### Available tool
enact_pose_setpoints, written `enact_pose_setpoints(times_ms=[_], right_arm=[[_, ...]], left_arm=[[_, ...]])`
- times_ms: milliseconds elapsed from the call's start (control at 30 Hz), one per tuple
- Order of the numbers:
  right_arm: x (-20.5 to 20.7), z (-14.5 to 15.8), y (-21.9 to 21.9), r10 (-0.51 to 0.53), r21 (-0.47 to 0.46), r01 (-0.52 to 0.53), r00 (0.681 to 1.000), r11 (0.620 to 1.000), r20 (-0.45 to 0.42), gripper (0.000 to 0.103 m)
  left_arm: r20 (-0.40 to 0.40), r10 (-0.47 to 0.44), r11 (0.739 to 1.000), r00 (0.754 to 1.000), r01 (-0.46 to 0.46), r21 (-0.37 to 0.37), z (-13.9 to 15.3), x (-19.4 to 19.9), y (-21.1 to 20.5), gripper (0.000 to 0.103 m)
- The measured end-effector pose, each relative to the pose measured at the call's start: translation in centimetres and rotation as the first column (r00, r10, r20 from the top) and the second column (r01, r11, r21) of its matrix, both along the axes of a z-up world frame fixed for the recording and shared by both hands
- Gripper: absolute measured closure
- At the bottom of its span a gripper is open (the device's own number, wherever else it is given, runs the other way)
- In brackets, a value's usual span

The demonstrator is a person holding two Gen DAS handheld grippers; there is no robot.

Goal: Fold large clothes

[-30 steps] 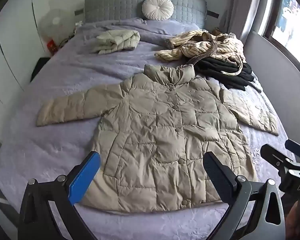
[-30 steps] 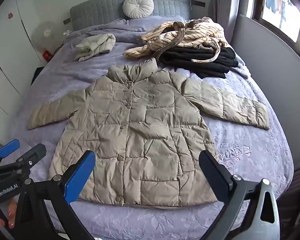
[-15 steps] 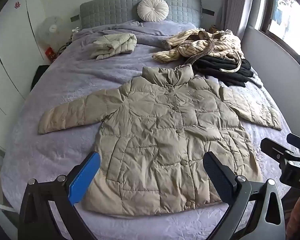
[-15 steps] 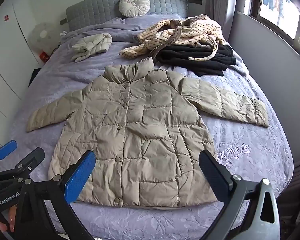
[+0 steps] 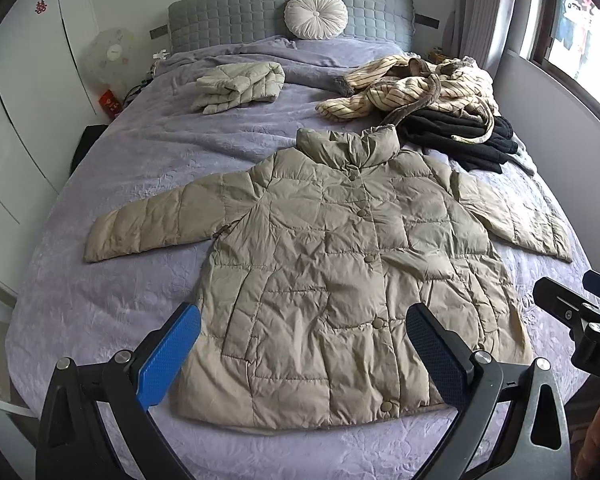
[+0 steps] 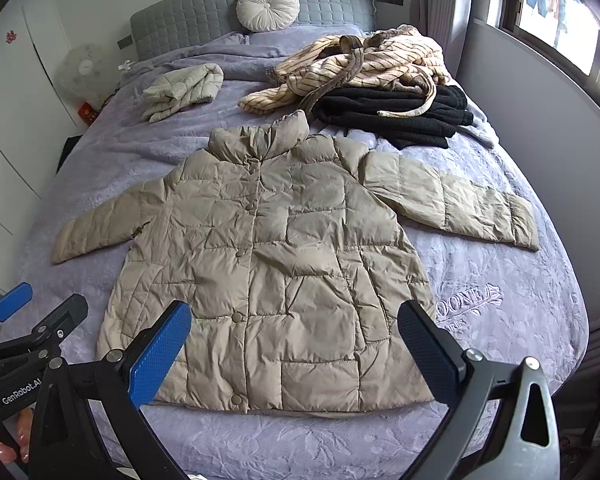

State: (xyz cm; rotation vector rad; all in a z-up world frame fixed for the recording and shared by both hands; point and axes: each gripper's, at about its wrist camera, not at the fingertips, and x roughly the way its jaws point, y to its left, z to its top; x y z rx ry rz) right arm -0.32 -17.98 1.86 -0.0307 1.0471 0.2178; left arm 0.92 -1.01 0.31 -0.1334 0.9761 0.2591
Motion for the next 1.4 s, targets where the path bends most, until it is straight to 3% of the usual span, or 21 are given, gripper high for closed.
enact_pose_setpoints(times_ms=[1400], right_arm=[[0.09, 0.16, 0.05, -0.001, 0.002, 0.001, 1.000, 1.000, -0.011, 0.000]], left_arm=[[-0.008, 0.003, 1.000, 1.000, -0.003, -0.004, -0.58, -0.47, 0.12, 0.000]])
